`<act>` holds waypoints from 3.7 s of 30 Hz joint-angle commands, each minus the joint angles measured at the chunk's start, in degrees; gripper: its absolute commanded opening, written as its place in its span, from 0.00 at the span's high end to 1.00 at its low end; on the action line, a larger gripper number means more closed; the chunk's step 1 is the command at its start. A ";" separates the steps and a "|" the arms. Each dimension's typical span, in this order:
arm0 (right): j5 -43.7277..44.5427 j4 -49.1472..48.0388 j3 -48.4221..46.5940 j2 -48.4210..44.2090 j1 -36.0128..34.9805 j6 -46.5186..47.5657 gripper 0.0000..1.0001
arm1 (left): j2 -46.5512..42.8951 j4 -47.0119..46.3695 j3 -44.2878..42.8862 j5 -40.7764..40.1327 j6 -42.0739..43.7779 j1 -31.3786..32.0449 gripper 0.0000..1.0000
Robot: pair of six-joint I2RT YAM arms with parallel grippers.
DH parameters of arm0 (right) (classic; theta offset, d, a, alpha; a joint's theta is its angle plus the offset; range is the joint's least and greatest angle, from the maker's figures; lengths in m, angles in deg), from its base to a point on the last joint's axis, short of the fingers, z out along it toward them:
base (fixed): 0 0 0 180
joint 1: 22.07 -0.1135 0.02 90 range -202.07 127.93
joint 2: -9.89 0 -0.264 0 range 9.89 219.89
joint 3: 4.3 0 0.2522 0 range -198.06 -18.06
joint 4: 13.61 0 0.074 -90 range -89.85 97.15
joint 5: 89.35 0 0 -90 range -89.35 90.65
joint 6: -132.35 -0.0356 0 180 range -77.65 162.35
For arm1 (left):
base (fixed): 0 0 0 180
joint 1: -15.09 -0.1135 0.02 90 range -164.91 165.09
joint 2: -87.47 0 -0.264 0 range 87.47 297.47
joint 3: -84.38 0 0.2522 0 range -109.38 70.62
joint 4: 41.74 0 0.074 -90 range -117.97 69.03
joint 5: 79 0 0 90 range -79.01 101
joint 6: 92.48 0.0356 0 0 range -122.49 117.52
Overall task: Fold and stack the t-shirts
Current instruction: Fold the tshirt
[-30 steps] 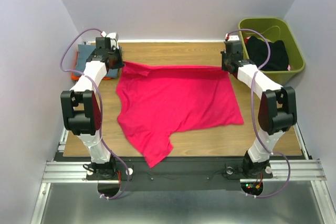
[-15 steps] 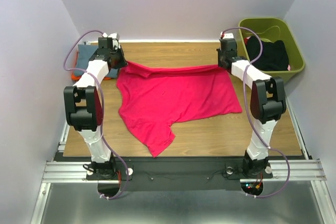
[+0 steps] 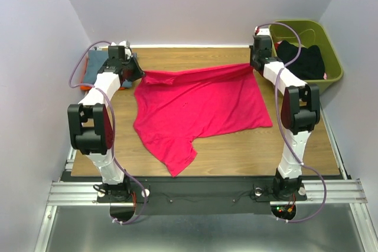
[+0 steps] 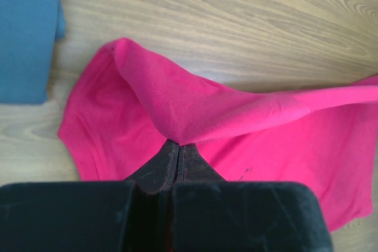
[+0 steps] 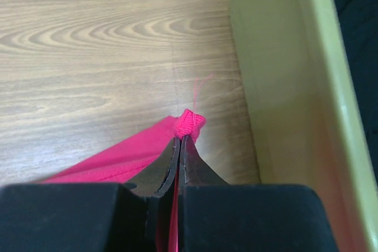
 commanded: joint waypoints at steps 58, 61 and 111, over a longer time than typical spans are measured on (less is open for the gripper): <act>-18.20 -0.12 5.86 -4.05 2.83 -15.65 0.55 | -3.09 -7.29 11.07 -8.14 -7.97 -0.56 0.32; -19.69 -0.12 3.84 -1.15 3.00 -15.92 0.58 | 0.87 -6.94 8.43 -8.93 -7.45 -0.56 0.41; -25.15 8.32 41.00 -35.15 8.01 -27.96 0.60 | -34.45 2.64 36.87 -10.96 -11.92 7.62 0.58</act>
